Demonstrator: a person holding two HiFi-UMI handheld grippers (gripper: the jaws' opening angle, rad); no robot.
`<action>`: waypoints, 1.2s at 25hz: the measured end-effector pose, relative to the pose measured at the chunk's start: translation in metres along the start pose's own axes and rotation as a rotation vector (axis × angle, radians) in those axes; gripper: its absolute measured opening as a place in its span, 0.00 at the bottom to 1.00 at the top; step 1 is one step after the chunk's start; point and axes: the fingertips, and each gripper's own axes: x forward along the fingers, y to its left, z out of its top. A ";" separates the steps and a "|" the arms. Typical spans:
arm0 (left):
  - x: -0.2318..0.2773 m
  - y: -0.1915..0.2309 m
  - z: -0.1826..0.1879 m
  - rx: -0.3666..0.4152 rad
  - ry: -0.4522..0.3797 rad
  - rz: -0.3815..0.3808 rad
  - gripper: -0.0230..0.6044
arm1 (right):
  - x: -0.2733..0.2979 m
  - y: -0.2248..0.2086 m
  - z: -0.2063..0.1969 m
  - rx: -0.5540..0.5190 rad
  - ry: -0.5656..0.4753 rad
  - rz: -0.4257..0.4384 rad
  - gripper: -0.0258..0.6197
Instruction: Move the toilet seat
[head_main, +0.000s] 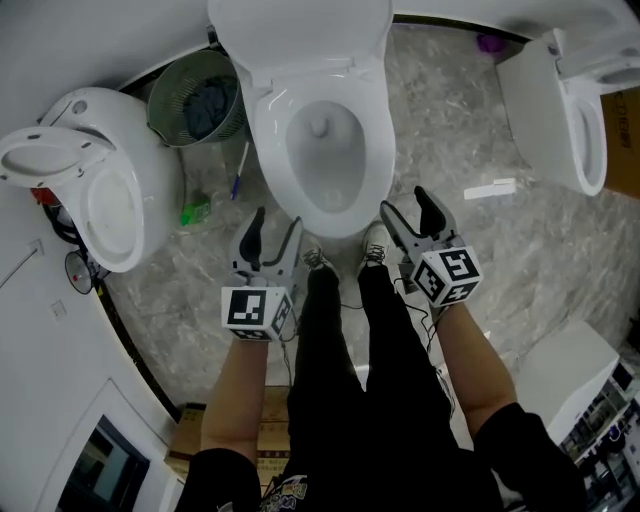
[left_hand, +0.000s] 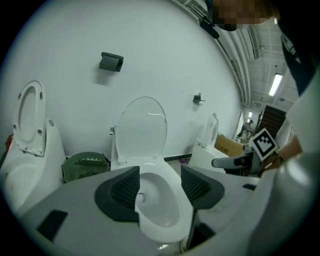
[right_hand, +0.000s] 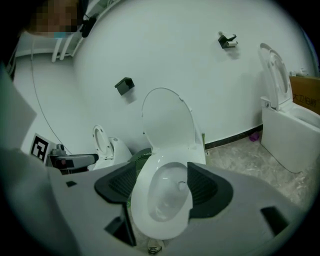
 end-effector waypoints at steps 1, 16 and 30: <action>0.004 0.004 -0.011 -0.002 0.006 0.001 0.41 | 0.005 -0.005 -0.009 0.006 0.008 -0.005 0.55; 0.058 0.051 -0.147 -0.105 0.122 0.058 0.44 | 0.072 -0.069 -0.133 0.137 0.130 -0.076 0.58; 0.089 0.079 -0.228 -0.199 0.206 0.082 0.46 | 0.113 -0.092 -0.198 0.212 0.199 -0.114 0.60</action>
